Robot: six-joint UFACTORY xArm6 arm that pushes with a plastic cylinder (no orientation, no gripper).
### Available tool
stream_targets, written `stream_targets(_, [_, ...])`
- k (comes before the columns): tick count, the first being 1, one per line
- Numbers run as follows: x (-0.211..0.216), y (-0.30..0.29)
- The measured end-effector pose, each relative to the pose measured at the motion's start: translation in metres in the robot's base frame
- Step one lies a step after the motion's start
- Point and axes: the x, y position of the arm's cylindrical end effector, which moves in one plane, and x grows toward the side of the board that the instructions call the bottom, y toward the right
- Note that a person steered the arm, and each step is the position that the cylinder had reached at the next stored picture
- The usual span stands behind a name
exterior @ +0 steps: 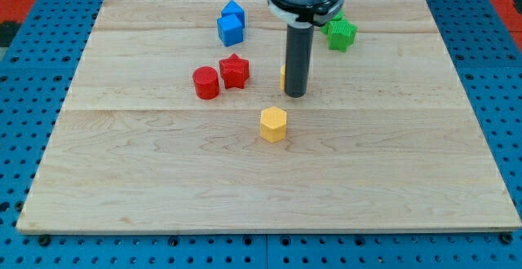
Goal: Move the yellow heart to the green star
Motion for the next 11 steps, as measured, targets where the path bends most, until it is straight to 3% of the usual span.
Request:
stream_targets(3, [-0.003, -0.062])
stream_targets(5, [-0.038, 0.025])
stream_targets(8, [-0.022, 0.061])
stream_targets(10, [-0.063, 0.069])
stream_targets(11, [-0.049, 0.068])
